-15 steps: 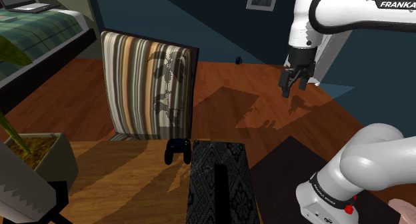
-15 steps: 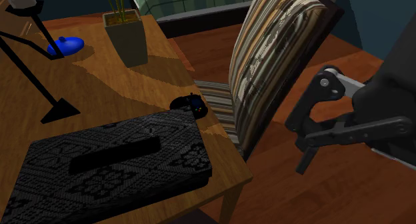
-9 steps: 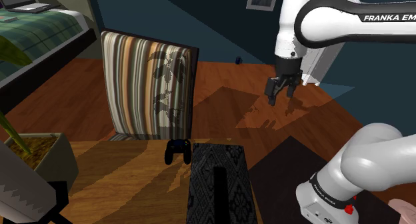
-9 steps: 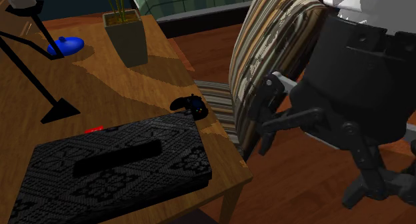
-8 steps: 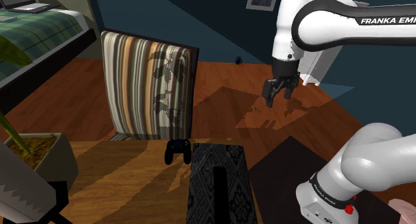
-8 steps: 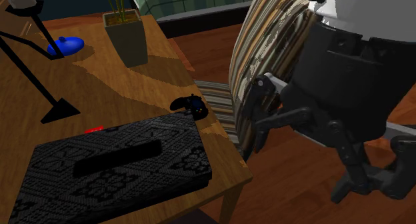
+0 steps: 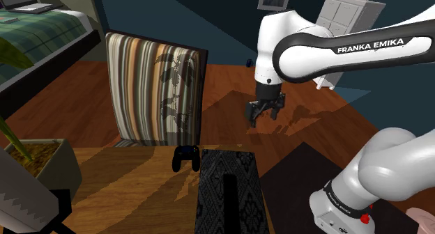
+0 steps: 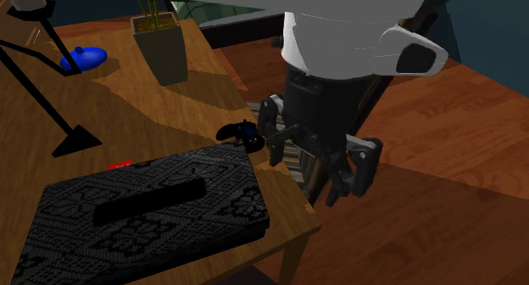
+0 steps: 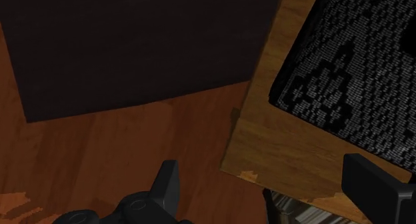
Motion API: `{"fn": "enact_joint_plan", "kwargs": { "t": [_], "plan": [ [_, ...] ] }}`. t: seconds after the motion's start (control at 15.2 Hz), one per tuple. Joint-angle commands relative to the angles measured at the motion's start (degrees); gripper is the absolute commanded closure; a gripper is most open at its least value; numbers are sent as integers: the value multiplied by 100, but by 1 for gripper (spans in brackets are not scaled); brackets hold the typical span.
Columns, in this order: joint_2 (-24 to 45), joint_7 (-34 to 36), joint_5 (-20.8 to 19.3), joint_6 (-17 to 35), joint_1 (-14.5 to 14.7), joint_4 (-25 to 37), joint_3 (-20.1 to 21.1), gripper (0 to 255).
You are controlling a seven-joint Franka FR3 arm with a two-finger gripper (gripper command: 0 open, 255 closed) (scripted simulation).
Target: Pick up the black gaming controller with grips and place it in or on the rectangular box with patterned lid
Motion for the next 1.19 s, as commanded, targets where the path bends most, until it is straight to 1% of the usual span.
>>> {"fn": "enact_joint_plan", "kwargs": {
  "t": [0.0,0.26,0.53,0.66,0.86,1.12],
  "plan": [
    [298,279,75,308,48,77,217,0],
    [1022,842,79,951,92,293,634,0],
    [1846,1479,-129,1536,102,638,1018,0],
    [2291,1835,-327,1792,111,858,1180,0],
    [2992,2416,-737,2113,162,1248,1358,0],
    [3953,3212,-1413,2394,380,1886,1408,0]
  ]
}}
